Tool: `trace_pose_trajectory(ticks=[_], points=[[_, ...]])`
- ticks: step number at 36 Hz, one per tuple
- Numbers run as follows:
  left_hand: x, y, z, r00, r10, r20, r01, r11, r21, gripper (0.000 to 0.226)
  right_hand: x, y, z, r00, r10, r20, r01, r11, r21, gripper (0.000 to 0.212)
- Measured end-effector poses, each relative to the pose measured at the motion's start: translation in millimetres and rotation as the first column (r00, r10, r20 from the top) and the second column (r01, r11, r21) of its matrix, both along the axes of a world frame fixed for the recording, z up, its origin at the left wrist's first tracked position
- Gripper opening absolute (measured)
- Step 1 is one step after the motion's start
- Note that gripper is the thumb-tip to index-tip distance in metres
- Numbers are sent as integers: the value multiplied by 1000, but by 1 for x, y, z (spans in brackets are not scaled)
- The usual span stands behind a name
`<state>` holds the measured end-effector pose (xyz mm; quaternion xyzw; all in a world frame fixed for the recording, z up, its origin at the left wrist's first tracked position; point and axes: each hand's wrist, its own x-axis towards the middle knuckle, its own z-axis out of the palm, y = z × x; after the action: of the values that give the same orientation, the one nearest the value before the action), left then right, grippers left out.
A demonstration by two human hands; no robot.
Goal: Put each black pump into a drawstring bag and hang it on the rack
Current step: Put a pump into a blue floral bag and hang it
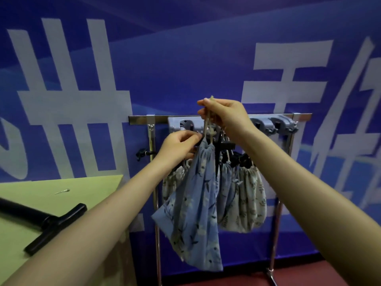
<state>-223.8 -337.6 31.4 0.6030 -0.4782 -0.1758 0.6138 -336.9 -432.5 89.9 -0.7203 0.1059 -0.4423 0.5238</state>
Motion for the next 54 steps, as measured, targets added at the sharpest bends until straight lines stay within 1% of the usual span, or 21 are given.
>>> trace_pose_trajectory(ticks=[3, 9, 12, 15, 16, 17, 19, 21, 22, 23, 25, 28, 31, 34, 36, 39, 41, 44, 47, 51, 54], points=[[3, -2, -2, 998, -8, 60, 8, 1000, 2, 13, -6, -1, -4, 1000, -7, -12, 7, 1000, 25, 16], [13, -2, -1, 991, -15, 132, 11, 1000, 25, 19, -21, -22, -7, 994, -104, 19, 97, 968, 230, 17], [14, -2, 2, 989, -35, 142, 30, 999, 32, 20, -26, -34, -10, 992, -108, 62, 81, 937, 339, 18], [12, -6, 6, 991, -49, 127, 48, 999, 16, 21, -35, -37, -8, 984, -104, 143, 38, 913, 406, 18], [10, -8, 7, 991, -61, 116, 60, 998, 10, 21, -39, -37, -6, 981, -106, 164, 33, 918, 395, 18], [7, -12, 8, 992, -77, 103, 76, 997, 9, 21, -43, -38, -4, 979, -111, 169, 46, 936, 348, 18], [-3, -22, 10, 990, -134, 47, 133, 991, 26, 21, -53, -40, 1, 981, -141, 135, 117, 978, 173, 18], [-16, -34, 12, 979, -203, -30, 205, 976, 73, 22, -65, -38, 8, 984, -165, 67, 164, 986, 11, 16], [-23, -39, 13, 973, -227, -42, 230, 968, 104, 22, -70, -37, 11, 982, -186, 33, 187, 981, -57, 15], [-30, -45, 15, 971, -238, -23, 239, 961, 137, 22, -76, -37, 14, 977, -215, 8, 214, 970, -113, 14], [-48, -56, 18, 970, -234, 71, 220, 961, 166, 24, -88, -41, 16, 963, -268, -13, 262, 948, -180, 13], [-76, -77, 17, 953, -232, 196, 217, 971, 98, 34, -109, -55, 13, 935, -353, -21, 345, 923, -170, 14], [-104, -97, 12, 934, -258, 247, 252, 966, 57, 39, -132, -71, 6, 914, -406, -17, 400, 906, -138, 18], [-127, -118, 6, 925, -267, 270, 261, 964, 58, 40, -148, -85, -2, 901, -434, -13, 428, 894, -132, 16], [-136, -134, 0, 929, -269, 253, 261, 963, 66, 41, -154, -94, -8, 899, -439, -17, 433, 892, -133, 17], [-143, -160, -11, 930, -281, 239, 258, 958, 121, 43, -162, -116, -20, 888, -458, -47, 447, 881, -152, 22], [-142, -172, -18, 937, -263, 230, 228, 959, 166, 44, -161, -130, -29, 876, -476, -73, 459, 872, -169, 23], [-141, -190, -24, 956, -241, 165, 214, 962, 168, 43, -156, -151, -39, 856, -502, -121, 478, 860, -179, 24], [-141, -200, -21, 956, -275, 106, 257, 954, 157, 38, -148, -165, -43, 859, -490, -147, 465, 867, -178, 22], [-136, -211, -17, 938, -343, -50, 346, 927, 143, 29, -135, -188, -43, 880, -461, -115, 452, 887, -97, 19], [-126, -223, -18, 929, -342, -144, 361, 921, 145, 33, -126, -202, -43, 896, -425, -129, 416, 905, -89, 22]])
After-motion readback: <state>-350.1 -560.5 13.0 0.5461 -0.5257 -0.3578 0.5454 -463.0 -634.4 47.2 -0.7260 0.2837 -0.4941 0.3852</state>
